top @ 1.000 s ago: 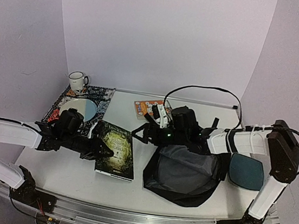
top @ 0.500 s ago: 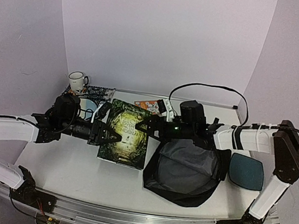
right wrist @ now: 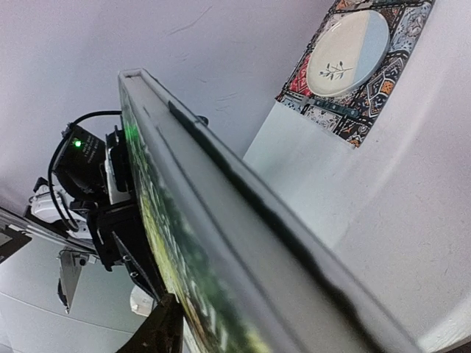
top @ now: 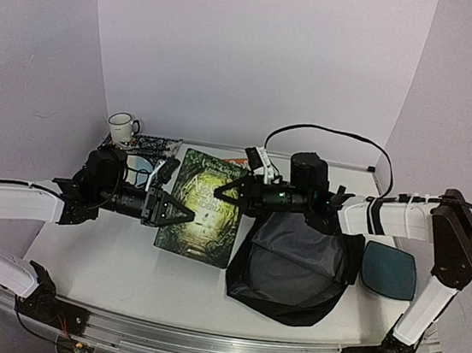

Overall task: Pack the student bag
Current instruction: Pass from the left arm to the right

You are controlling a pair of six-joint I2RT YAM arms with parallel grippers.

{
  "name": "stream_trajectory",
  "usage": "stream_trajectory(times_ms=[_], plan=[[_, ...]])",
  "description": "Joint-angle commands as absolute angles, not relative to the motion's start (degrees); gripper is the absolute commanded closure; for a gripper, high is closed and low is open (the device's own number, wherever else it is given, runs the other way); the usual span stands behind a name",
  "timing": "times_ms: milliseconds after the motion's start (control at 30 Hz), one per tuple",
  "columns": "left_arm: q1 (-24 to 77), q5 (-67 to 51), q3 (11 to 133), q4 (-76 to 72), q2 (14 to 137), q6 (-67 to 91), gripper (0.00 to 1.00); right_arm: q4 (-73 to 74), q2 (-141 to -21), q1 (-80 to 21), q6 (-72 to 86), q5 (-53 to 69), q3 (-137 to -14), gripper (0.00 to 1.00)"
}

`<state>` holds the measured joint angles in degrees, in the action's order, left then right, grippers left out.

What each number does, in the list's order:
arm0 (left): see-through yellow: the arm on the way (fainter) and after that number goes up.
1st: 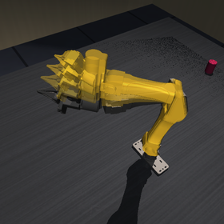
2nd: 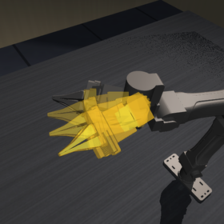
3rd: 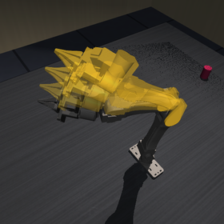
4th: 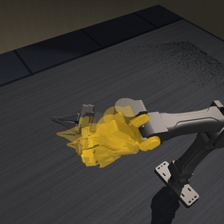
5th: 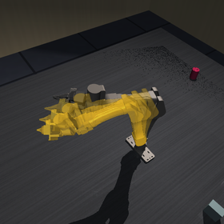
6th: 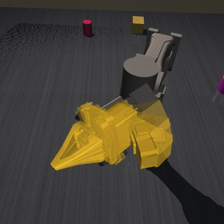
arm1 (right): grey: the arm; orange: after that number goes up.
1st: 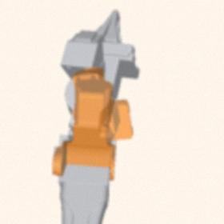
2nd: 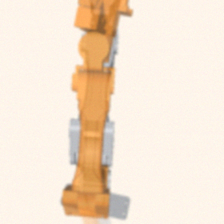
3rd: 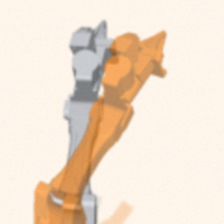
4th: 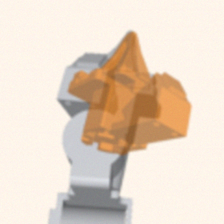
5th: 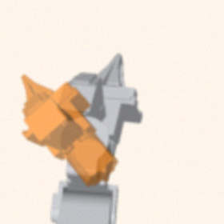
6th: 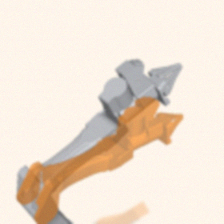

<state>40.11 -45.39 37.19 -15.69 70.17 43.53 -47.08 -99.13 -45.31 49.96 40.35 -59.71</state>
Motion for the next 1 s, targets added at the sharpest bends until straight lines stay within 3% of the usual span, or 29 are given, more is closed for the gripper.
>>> stream_trajectory(times_ms=[0,133,233,400,633,967], plan=[[40.2,-42.6,40.1,-22.6,69.2,44.6,0.98,-54.2,-94.9,-44.2,52.5,42.0,-58.2,0.75],[40.1,-37.4,39.0,-22.7,69.3,47.6,0.85,-56.0,-93.3,-43.7,53.4,41.1,-56.7,0.89],[40.1,-33.7,37.8,-22.7,68.2,49.7,0.67,-57.1,-92.1,-43.6,54.5,39.3,-55.7,0.99],[40.1,-25.8,35.1,-22.8,64.3,53.5,0.46,-58.8,-89.4,-43.6,55.9,34.1,-54.0,1.0],[40.2,-17.4,29.5,-25.2,60.2,63.5,0.38,-66.4,-86.8,-43.6,60.7,25.2,-49.9,1.0],[41.1,-14.1,22.1,-38.4,60.6,73.6,0.36,-84.7,-89.4,-43.7,71.8,14.4,-43.3,1.0]])
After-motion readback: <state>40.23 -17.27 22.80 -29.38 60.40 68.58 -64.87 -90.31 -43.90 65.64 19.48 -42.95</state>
